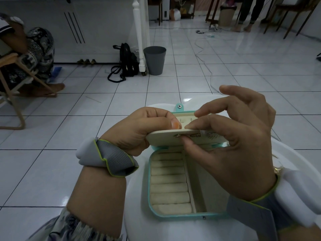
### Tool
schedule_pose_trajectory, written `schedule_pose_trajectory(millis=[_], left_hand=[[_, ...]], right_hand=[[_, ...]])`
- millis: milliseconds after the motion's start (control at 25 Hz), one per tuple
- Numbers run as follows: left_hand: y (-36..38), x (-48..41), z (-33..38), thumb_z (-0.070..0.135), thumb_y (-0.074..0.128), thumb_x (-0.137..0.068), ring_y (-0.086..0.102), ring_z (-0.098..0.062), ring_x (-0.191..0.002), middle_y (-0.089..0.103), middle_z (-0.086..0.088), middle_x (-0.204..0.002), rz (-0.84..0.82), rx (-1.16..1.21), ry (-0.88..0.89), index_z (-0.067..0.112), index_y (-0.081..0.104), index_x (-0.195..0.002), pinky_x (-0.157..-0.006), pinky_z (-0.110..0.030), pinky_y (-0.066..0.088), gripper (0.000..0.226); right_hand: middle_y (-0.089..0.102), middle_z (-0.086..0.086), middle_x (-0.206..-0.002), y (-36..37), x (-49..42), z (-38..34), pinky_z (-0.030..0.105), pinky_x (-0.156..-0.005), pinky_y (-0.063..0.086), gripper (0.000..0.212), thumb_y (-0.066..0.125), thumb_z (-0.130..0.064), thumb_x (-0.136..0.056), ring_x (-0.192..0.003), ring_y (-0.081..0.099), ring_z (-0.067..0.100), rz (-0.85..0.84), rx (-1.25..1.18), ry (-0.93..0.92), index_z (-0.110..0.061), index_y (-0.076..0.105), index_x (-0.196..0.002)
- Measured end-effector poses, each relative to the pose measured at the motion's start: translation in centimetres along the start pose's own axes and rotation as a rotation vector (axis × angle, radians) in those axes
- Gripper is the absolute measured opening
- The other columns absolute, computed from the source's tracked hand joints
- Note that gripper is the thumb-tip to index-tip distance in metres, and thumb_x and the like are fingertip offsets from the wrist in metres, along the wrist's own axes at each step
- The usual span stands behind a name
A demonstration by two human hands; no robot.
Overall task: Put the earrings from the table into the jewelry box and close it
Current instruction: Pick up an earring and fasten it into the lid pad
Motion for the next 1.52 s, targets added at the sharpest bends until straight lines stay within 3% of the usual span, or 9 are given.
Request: schedule_pose_trajectory(millis=[200,400,520,640,800,920,1120,1280,1520], left_hand=[[0.5,0.0,0.1,-0.001,0.054,-0.065,0.060,-0.003,-0.048,0.064,0.003,-0.053,-0.051,0.041,0.015,0.006,0.061,-0.059,-0.043,-0.008,0.042,0.012],[0.0,0.1,0.3,0.009,0.058,-0.064,0.062,-0.004,-0.055,0.065,0.004,-0.058,-0.041,-0.049,0.047,0.007,0.063,-0.065,-0.047,-0.011,0.044,0.006],[-0.6,0.6,0.6,0.024,0.060,-0.060,0.062,-0.005,-0.063,0.066,0.004,-0.067,-0.023,-0.067,0.111,0.012,0.067,-0.080,-0.054,-0.013,0.045,0.024],[-0.9,1.5,1.1,0.014,0.072,-0.057,0.059,-0.010,-0.068,0.060,-0.003,-0.077,0.003,-0.175,0.209,0.013,0.061,-0.090,-0.059,-0.018,0.049,0.035],[-0.8,2.1,2.3,0.014,0.076,-0.059,0.057,-0.015,-0.062,0.059,-0.017,-0.069,0.203,-0.423,0.351,0.015,0.064,-0.078,-0.055,-0.028,0.048,0.023],[-1.1,2.3,2.6,0.017,0.076,-0.060,0.060,-0.019,-0.062,0.064,-0.019,-0.071,0.275,-0.462,0.387,0.015,0.066,-0.074,-0.055,-0.033,0.051,0.017],[-1.3,2.3,2.6,0.018,0.077,-0.061,0.061,-0.025,-0.062,0.066,-0.019,-0.069,0.288,-0.459,0.401,0.015,0.071,-0.073,-0.056,-0.034,0.051,0.014],[-1.3,2.3,2.7,0.017,0.077,-0.061,0.061,-0.019,-0.061,0.068,-0.014,-0.067,0.281,-0.467,0.405,0.017,0.071,-0.073,-0.055,-0.030,0.051,0.013],[-1.2,2.3,2.9,0.017,0.076,-0.062,0.062,-0.018,-0.063,0.068,-0.009,-0.068,0.274,-0.499,0.425,0.017,0.071,-0.072,-0.056,-0.038,0.052,0.011]], right_hand=[[0.066,-0.009,-0.089,0.0,0.1,0.0,0.049,-0.092,0.036,0.014,0.073,-0.038,-0.072,-0.116,0.050,0.027,-0.012,-0.001,-0.007,-0.024,0.072,-0.070],[0.066,-0.011,-0.087,0.2,0.0,0.0,0.047,-0.092,0.036,0.012,0.074,-0.037,-0.070,-0.115,0.052,0.027,-0.029,-0.003,0.007,-0.025,0.070,-0.069],[0.067,-0.013,-0.081,0.5,-0.3,0.3,0.044,-0.090,0.037,0.013,0.072,-0.036,-0.067,-0.110,0.056,0.025,-0.082,-0.008,0.022,-0.024,0.068,-0.069],[0.065,-0.014,-0.074,0.8,-0.6,0.4,0.034,-0.083,0.032,0.014,0.069,-0.039,-0.066,-0.100,0.059,0.022,-0.115,0.002,0.046,-0.026,0.066,-0.069],[0.068,-0.012,-0.083,1.2,-1.1,0.2,0.038,-0.079,0.039,0.012,0.071,-0.037,-0.067,-0.094,0.059,0.020,-0.154,-0.042,0.044,-0.026,0.066,-0.070],[0.068,-0.014,-0.091,1.3,-1.1,0.1,0.035,-0.081,0.037,0.010,0.069,-0.036,-0.068,-0.097,0.058,0.019,-0.168,-0.031,0.046,-0.029,0.069,-0.075],[0.069,-0.015,-0.095,1.6,-1.1,0.1,0.034,-0.084,0.033,0.014,0.067,-0.037,-0.068,-0.103,0.058,0.021,-0.179,0.001,0.060,-0.029,0.072,-0.078],[0.068,-0.017,-0.095,1.6,-1.1,0.2,0.037,-0.088,0.033,0.012,0.065,-0.038,-0.067,-0.107,0.057,0.022,-0.181,-0.002,0.083,-0.031,0.071,-0.075],[0.067,-0.018,-0.092,1.6,-1.1,0.1,0.036,-0.088,0.032,0.010,0.066,-0.038,-0.066,-0.109,0.056,0.022,-0.176,-0.015,0.088,-0.031,0.070,-0.072]])
Point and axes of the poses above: each hand's wrist, its own x-axis away from the middle knuckle, its own y-axis out of the palm, z = x × y, the point moved 8 cm from there along -x, towards the middle knuckle
